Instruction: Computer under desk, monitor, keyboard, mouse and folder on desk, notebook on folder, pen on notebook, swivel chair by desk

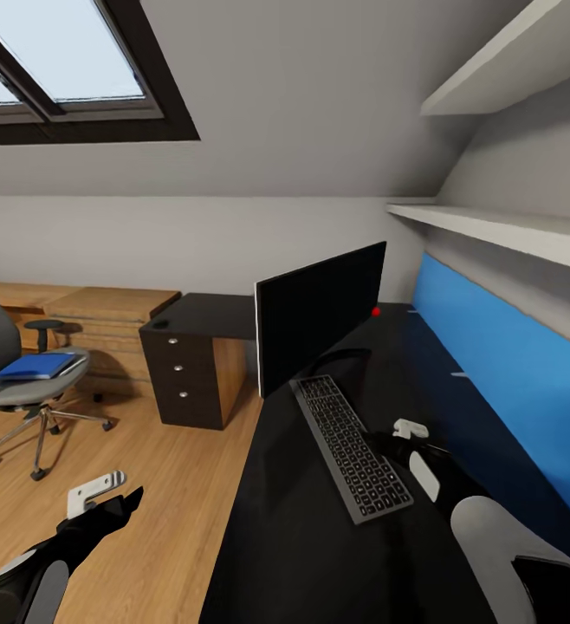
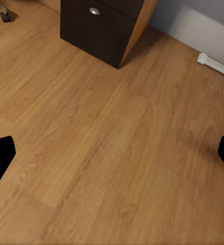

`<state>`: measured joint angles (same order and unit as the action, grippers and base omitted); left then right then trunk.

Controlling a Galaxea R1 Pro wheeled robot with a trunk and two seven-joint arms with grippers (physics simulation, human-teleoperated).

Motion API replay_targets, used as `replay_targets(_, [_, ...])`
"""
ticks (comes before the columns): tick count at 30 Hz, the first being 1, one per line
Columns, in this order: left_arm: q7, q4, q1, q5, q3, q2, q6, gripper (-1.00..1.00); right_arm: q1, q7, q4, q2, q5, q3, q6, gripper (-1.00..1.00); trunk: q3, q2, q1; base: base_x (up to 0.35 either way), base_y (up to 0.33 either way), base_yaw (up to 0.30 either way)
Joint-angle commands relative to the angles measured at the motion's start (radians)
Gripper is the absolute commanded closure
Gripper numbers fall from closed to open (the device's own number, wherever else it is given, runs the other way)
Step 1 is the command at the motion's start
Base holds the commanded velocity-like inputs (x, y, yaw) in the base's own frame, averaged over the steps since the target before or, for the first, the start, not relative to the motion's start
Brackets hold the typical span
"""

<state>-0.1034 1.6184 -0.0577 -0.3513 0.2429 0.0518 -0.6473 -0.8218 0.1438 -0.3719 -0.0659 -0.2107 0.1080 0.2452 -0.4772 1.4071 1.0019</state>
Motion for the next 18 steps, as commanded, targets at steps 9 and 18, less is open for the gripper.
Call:
replay_targets(9, [-0.009, 0.001, -0.001, -0.010, -0.001, 0.000, -0.002, -1.00, 0.000, -0.011, -0.001, 0.003, 0.043, 0.001, 0.006, -1.00, -0.014, 0.029, 0.015, 0.000, 0.000, 0.000])
replay_targets(18, [-0.009, 0.001, -0.001, -0.009, -0.001, 0.001, -0.001, -1.00, 0.000, -0.012, -0.001, 0.004, 0.048, -0.008, 0.006, -1.00, -0.042, 0.092, 0.050, 0.000, 0.000, 0.000])
